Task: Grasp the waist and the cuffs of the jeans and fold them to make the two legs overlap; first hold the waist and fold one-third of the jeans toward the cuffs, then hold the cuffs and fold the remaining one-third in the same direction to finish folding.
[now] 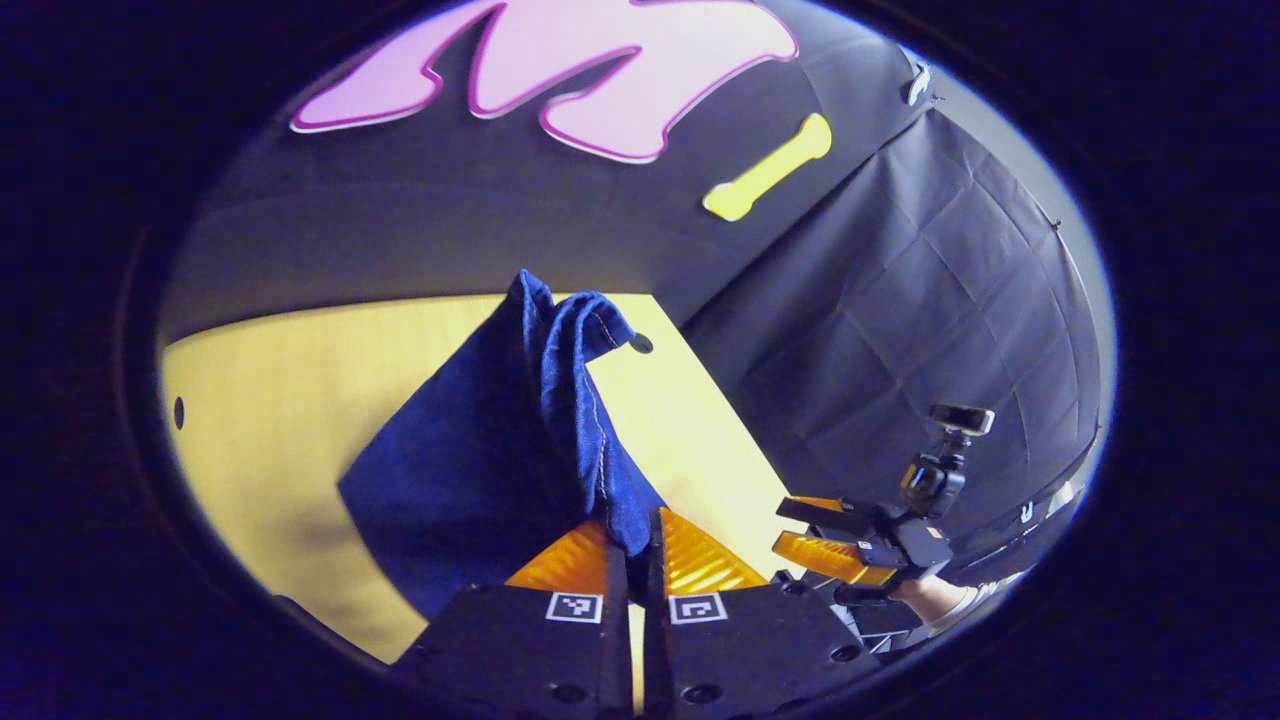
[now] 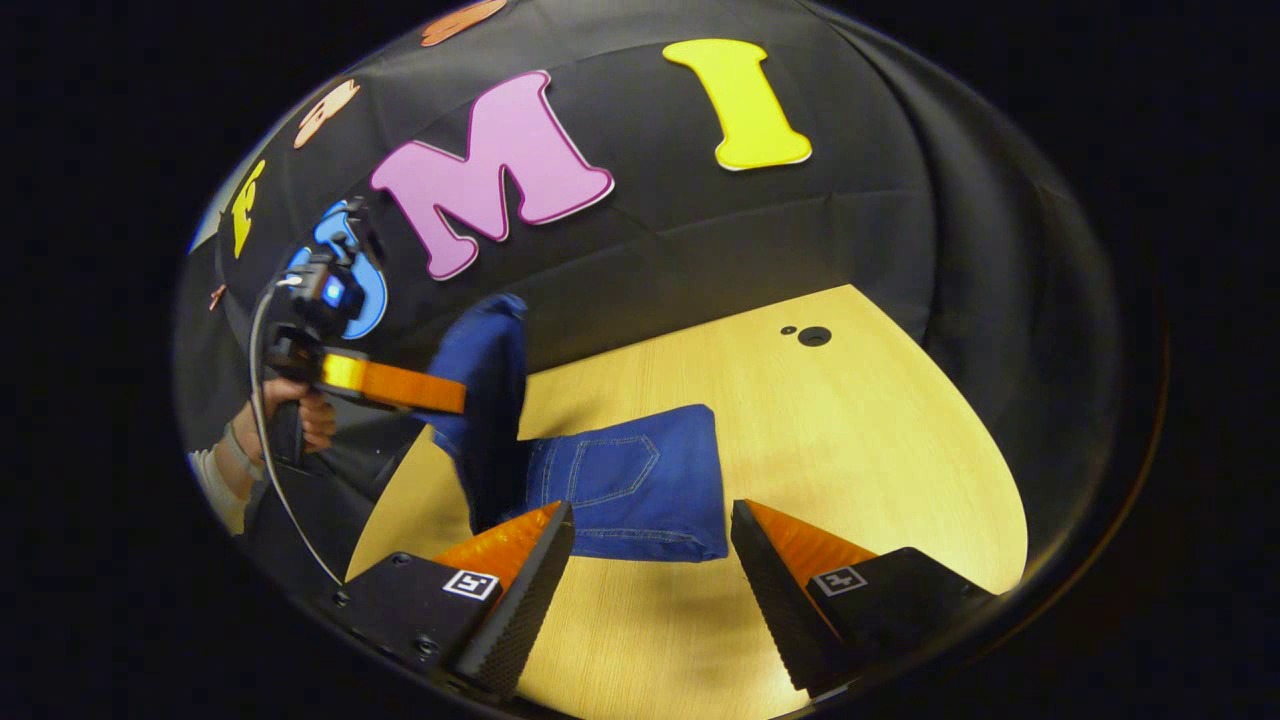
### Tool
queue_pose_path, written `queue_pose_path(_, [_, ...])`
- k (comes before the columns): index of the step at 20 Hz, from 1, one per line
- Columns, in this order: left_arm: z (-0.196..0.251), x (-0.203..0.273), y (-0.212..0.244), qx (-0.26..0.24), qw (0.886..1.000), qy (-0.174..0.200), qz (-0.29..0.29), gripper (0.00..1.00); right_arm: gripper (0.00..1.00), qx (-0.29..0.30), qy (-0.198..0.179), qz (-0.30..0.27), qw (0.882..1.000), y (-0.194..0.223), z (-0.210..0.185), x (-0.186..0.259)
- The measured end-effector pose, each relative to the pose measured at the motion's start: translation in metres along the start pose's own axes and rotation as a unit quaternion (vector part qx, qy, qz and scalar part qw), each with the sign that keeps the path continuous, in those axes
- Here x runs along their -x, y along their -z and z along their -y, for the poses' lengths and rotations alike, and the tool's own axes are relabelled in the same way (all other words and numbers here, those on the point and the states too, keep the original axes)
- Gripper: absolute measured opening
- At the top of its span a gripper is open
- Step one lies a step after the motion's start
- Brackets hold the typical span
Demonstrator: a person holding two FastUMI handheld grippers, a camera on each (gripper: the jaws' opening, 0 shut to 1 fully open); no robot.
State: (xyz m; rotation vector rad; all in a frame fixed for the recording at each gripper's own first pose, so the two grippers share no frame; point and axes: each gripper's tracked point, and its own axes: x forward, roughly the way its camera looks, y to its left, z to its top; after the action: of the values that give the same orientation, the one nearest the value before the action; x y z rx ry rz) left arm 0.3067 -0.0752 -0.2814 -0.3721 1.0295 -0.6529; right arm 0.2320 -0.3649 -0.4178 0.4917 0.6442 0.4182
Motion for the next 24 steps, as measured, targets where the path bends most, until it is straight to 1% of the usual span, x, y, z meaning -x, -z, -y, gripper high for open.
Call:
queue_pose_path(2, [-0.011,-0.061,0.033,-0.004,0.998,-0.035,-0.048,0.1,0.97,0.004,0.002,0.006,1.0,-0.006,0.009,0.011])
queue_pose_path(4, [-0.022,-0.106,0.06,0.025,0.994,-0.066,-0.089,0.1,0.97,0.021,0.001,0.002,1.0,-0.004,0.018,0.018])
queue_pose_path(5, [-0.027,-0.119,0.066,0.036,0.992,-0.077,-0.097,0.11,0.97,0.036,0.004,-0.003,0.999,-0.002,0.024,0.021])
queue_pose_path(6, [-0.034,-0.128,0.068,0.036,0.99,-0.087,-0.104,0.11,0.97,0.05,0.005,-0.009,0.999,-0.001,0.029,0.022])
queue_pose_path(7, [-0.033,-0.135,0.07,0.036,0.989,-0.089,-0.109,0.18,0.97,0.062,0.002,-0.015,0.998,0.001,0.031,0.022])
queue_pose_path(8, [-0.029,-0.135,0.071,0.037,0.99,-0.082,-0.108,0.17,0.97,0.071,-0.004,-0.021,0.997,0.001,0.031,0.021])
queue_pose_path(9, [-0.016,-0.139,0.071,0.05,0.992,-0.059,-0.102,0.26,0.97,0.079,-0.01,-0.025,0.997,0.002,0.03,0.021])
queue_pose_path(10, [-0.003,-0.14,0.063,0.061,0.993,-0.047,-0.088,0.63,0.97,0.086,-0.016,-0.029,0.996,0.001,0.03,0.019])
queue_pose_path(11, [0.001,-0.135,0.059,0.054,0.995,-0.05,-0.065,1.0,0.97,0.094,-0.02,-0.029,0.995,-0.001,0.029,0.017])
queue_pose_path(12, [0.003,-0.13,0.053,0.038,0.997,-0.056,-0.038,0.97,0.97,0.101,-0.022,-0.026,0.994,-0.005,0.027,0.018])
queue_pose_path(14, [0.013,-0.104,0.036,0.002,0.997,-0.069,0.022,0.97,0.97,0.105,-0.03,-0.013,0.994,-0.016,0.018,0.02])
queue_pose_path(16, [0.024,-0.063,0.022,-0.025,0.992,-0.088,0.086,0.97,0.97,0.108,-0.031,0.003,0.994,-0.025,0.009,0.023])
queue_pose_path(18, [0.036,-0.011,0.016,-0.049,0.98,-0.116,0.152,0.97,0.97,0.123,-0.027,0.025,0.992,-0.034,-0.002,0.032])
queue_pose_path(20, [0.048,0.04,0.02,-0.066,0.963,-0.145,0.216,0.97,0.97,0.142,-0.029,0.058,0.988,-0.046,-0.024,0.051])
queue_pose_path(23, [0.056,0.119,0.057,-0.076,0.937,-0.182,0.288,0.97,0.96,0.177,-0.022,0.096,0.979,-0.052,-0.054,0.091])
queue_pose_path(24, [0.059,0.135,0.072,-0.08,0.931,-0.195,0.299,0.96,0.97,0.186,-0.024,0.105,0.977,-0.05,-0.064,0.097])
